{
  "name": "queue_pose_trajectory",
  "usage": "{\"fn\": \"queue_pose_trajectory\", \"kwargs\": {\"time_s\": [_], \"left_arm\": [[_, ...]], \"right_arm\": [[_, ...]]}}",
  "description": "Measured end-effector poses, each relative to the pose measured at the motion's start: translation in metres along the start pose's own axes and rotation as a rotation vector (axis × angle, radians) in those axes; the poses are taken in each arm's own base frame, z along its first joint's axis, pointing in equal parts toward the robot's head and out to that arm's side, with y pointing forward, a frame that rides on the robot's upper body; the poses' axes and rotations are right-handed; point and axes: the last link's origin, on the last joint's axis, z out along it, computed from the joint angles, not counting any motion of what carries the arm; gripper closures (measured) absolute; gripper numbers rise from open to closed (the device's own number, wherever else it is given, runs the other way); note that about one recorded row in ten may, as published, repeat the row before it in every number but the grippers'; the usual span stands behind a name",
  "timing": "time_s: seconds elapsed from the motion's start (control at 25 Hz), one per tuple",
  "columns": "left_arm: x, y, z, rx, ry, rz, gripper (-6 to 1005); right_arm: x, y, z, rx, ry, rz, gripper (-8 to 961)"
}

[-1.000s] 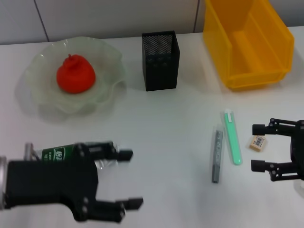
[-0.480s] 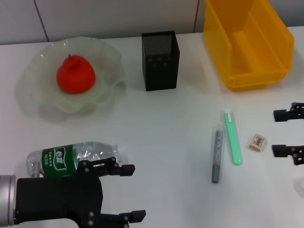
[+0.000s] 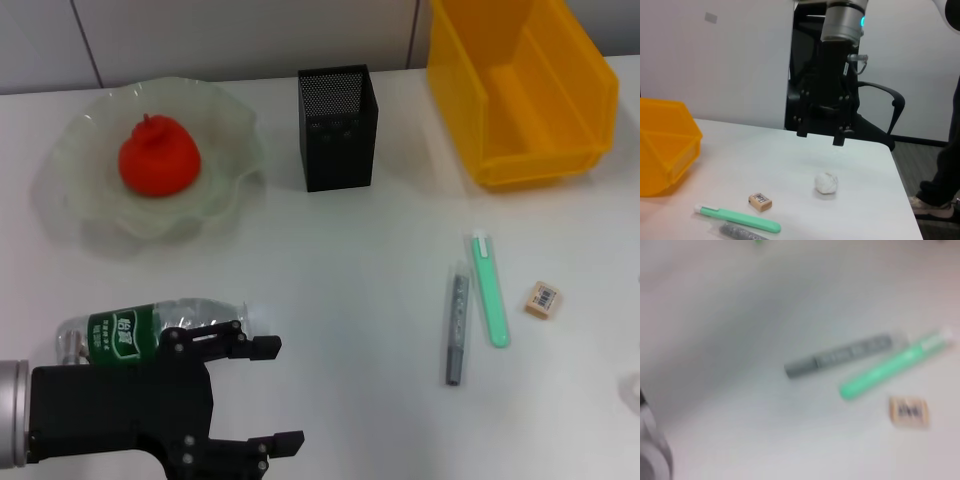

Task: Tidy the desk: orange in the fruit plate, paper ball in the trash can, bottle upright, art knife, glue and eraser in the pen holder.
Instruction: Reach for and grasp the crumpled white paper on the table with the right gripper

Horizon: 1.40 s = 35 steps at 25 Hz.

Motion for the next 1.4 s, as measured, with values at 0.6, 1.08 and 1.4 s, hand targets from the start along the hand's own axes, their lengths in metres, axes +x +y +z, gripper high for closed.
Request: {"fn": "queue_pose_trajectory", "kwargs": {"time_s": [0.6, 1.08, 1.4], "left_arm": [[-0.004, 0.001, -0.001, 0.002, 0.002, -0.019, 163], [-0.003, -0.001, 0.001, -0.002, 0.005, -0.01, 165], [-0.004, -0.002, 0.001, 0.004, 0.006, -0.015, 167]], "right_arm": [[-0.022, 0.012, 0.031, -0.006, 0.319, 0.051, 117], [-0.017, 0.007, 0.043, 0.013, 0.323, 0.069, 118], [-0.017, 0.005, 0.062, 0.027, 0.399, 0.064, 118]]}}
